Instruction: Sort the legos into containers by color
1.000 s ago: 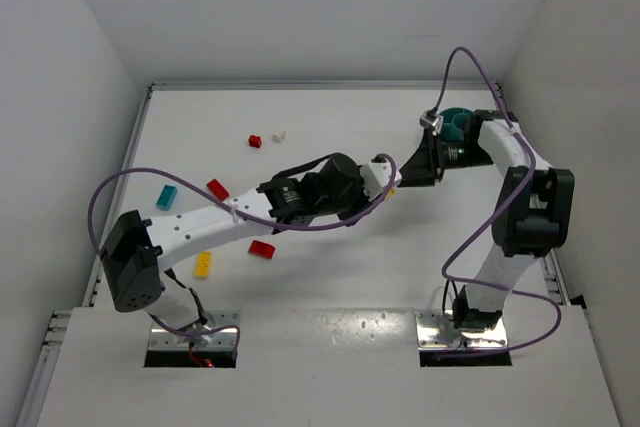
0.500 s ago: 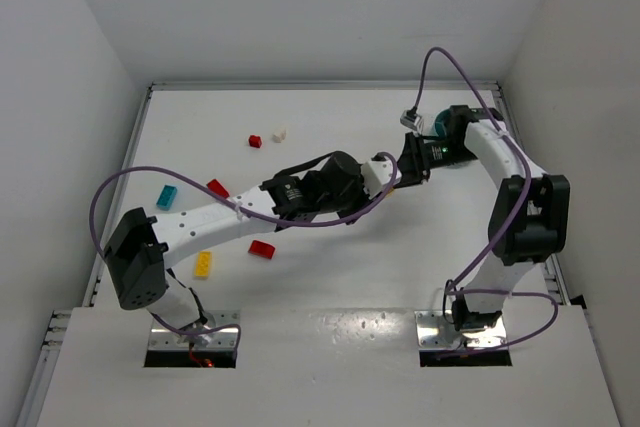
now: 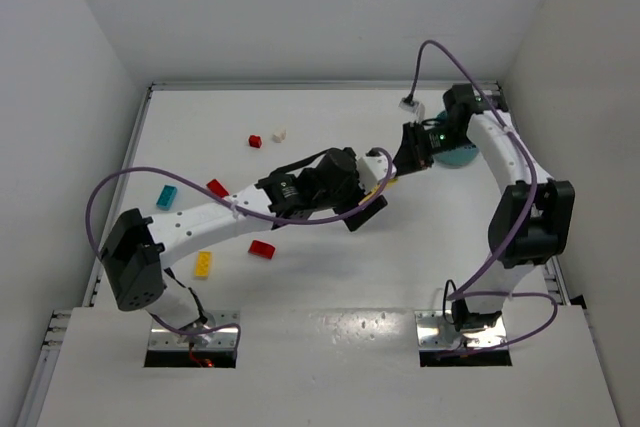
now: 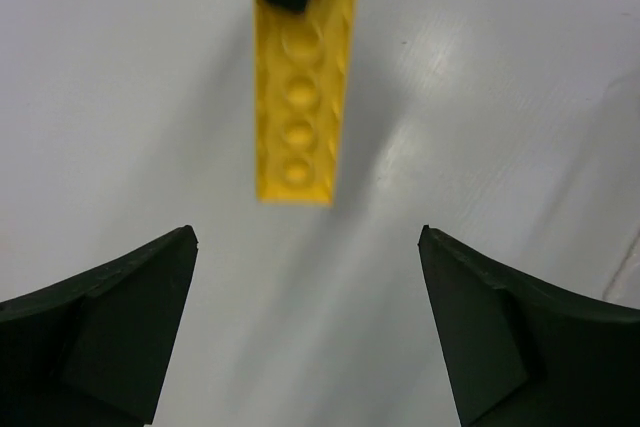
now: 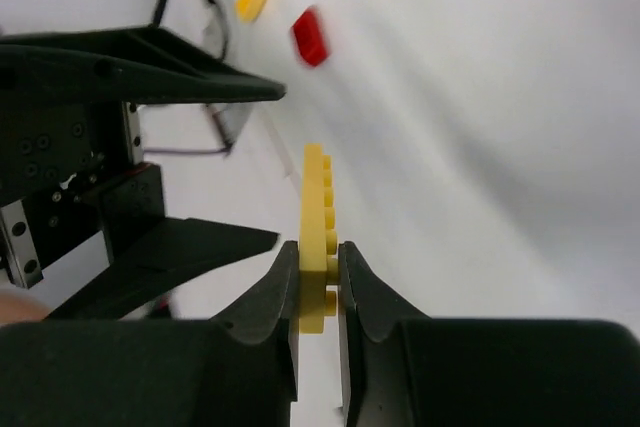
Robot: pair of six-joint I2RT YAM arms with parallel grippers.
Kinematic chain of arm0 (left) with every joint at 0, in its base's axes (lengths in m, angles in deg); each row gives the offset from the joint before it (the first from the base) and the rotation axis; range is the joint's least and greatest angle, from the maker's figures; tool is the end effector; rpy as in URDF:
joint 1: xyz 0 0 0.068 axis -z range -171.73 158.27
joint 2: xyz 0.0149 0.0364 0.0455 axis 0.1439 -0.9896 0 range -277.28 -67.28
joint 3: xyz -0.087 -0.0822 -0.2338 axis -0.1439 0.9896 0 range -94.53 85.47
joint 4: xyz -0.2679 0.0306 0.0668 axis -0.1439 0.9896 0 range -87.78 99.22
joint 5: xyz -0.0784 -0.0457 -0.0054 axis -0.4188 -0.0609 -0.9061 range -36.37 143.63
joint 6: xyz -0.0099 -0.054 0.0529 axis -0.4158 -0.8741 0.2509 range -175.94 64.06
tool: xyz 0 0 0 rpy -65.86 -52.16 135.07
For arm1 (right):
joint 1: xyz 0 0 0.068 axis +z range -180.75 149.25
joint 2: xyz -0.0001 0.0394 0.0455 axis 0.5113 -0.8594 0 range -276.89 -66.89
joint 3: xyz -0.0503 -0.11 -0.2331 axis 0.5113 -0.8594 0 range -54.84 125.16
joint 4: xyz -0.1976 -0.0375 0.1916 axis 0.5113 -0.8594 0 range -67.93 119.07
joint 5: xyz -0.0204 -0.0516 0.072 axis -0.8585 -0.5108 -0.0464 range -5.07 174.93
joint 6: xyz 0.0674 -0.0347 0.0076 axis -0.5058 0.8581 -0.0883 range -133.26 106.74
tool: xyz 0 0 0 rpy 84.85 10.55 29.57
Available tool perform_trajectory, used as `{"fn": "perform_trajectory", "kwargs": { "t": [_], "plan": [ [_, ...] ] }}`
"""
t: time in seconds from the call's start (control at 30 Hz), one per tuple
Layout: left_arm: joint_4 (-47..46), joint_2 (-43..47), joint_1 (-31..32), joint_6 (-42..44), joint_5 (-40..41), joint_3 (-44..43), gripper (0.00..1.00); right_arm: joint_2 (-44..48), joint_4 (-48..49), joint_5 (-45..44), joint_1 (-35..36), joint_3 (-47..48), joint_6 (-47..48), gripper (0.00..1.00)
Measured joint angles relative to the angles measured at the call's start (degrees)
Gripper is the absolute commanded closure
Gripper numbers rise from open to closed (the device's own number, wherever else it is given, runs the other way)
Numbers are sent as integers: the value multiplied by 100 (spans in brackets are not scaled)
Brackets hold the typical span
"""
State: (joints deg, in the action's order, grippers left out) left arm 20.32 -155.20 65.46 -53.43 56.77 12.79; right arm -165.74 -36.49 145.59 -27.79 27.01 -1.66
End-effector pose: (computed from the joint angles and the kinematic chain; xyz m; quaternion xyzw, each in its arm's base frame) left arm 0.2172 -0.3304 0.2796 0.4267 0.7696 -0.1964 0.4325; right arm 0.3378 0.0738 0.2399 -0.1416 0.8502 0.4983 0.0938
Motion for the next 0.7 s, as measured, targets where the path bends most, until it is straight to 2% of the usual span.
{"fn": "perform_trajectory", "kwargs": {
  "t": [0.2, 0.47, 0.7],
  "plan": [
    [103, 470, -562, -103, 492, 243, 0, -435, -275, -1126, -282, 2201, 238, 100],
    [551, 1130, -2262, -61, 719, 247, 0, -1676, -741, -3694, -782, 4754, 640, 100],
    [848, 1412, -3095, -103, 695, 365, 0, -1884, -415, -5327, -1147, 4747, 850, 100]
  ]
}}
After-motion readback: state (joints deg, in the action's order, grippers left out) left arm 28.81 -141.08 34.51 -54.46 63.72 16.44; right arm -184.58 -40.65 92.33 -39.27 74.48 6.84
